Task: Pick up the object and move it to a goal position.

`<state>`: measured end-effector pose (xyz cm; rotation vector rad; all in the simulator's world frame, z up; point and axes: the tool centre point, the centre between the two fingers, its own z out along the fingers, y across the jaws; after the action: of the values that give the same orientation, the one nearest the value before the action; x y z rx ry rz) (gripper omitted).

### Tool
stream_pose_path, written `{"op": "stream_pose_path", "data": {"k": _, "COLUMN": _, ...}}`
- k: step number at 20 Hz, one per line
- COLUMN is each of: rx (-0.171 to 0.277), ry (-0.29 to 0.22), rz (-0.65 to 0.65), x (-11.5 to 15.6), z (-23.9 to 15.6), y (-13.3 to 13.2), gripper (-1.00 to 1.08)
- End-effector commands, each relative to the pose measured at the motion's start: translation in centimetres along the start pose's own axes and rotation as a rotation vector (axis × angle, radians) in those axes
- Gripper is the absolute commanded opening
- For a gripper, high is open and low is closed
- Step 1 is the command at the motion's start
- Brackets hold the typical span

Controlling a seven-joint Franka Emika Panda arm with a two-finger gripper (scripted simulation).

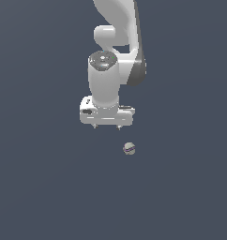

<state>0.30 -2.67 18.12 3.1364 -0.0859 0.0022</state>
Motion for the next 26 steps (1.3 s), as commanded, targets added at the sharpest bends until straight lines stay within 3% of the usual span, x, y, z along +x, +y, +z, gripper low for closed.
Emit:
{"op": "stream_pose_path", "data": {"k": 1, "rx": 0.0, "ry": 0.0, "rz": 0.0, "x": 0.0, "z": 0.0, "y": 0.0, "gripper": 1.0}}
{"op": "stream_pose_path", "data": {"k": 17, "rx": -0.023, "ry": -0.004, "rz": -0.032, "x": 0.1, "z": 1.5, "y": -1.3, "gripper": 1.0}}
{"op": "stream_pose_path", "data": {"k": 26, "rx": -0.013, "ry": -0.003, "rz": -0.131, "x": 1.5, "z": 5.2, "y": -5.8, "gripper": 1.0}}
